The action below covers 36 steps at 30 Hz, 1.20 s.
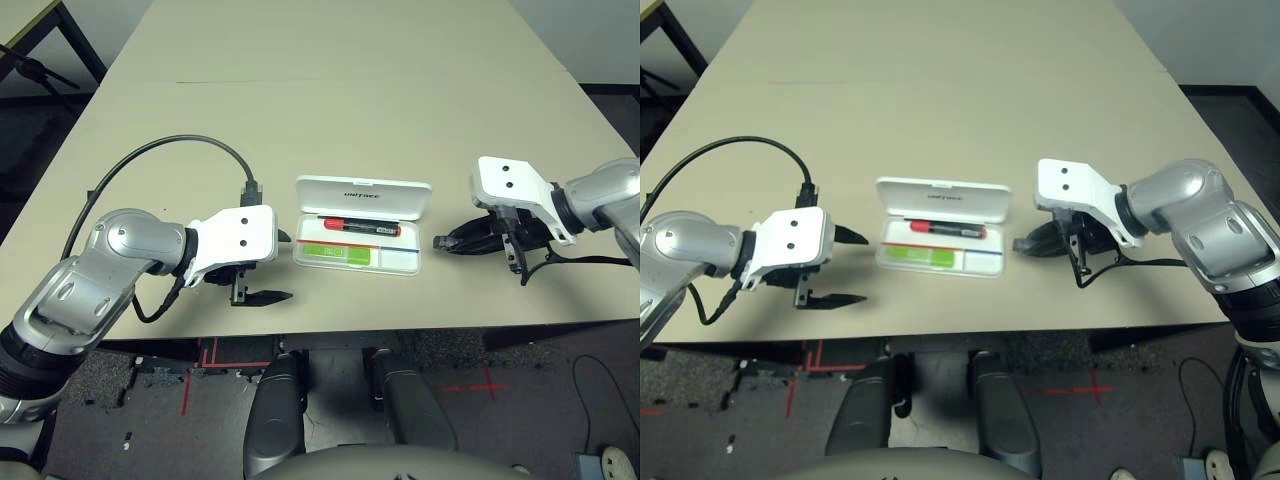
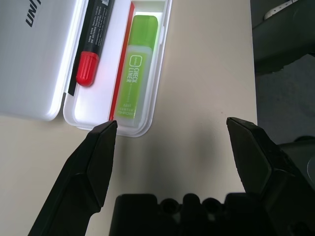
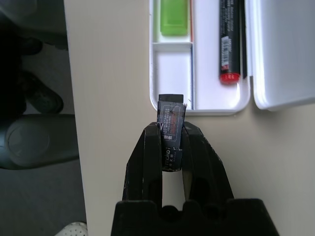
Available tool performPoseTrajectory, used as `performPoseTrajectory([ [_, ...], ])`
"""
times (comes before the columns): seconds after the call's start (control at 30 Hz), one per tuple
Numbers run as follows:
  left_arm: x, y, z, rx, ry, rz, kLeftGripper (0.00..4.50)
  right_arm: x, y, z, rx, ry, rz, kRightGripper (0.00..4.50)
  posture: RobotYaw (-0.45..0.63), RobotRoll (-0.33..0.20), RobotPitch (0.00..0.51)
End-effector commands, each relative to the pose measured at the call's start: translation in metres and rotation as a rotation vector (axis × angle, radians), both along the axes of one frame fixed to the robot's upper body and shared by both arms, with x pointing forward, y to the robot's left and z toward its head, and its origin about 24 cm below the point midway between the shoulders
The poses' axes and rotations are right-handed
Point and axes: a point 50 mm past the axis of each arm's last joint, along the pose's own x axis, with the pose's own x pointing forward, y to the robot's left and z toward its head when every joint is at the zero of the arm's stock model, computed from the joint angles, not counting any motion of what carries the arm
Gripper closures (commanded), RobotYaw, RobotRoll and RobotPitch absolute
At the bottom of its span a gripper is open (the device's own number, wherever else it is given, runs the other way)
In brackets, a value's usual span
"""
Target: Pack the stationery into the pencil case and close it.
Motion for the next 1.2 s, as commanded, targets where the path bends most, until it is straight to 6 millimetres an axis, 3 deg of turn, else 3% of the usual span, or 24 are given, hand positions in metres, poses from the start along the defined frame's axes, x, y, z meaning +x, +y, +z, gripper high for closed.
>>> performPoseTrajectory([
  [0.03, -0.001, 0.001, -0.006, 0.012, 0.023, 0.005, 0.00, 0.000, 0.009, 0.000, 0.002, -0.008, 0.062, 4.21, 0.01, 0.000, 0.181],
  [0.3, -0.002, 0.000, -0.008, 0.007, 0.022, 0.009, 0.00, 0.004, 0.023, -0.009, 0.029, -0.018, 0.114, 4.21, 0.02, 0.000, 0.180],
  [1.2, -0.003, -0.002, -0.009, 0.003, 0.021, 0.017, 0.00, 0.017, 0.041, -0.030, 0.049, -0.039, 0.116, 4.21, 0.03, 0.000, 0.177],
])
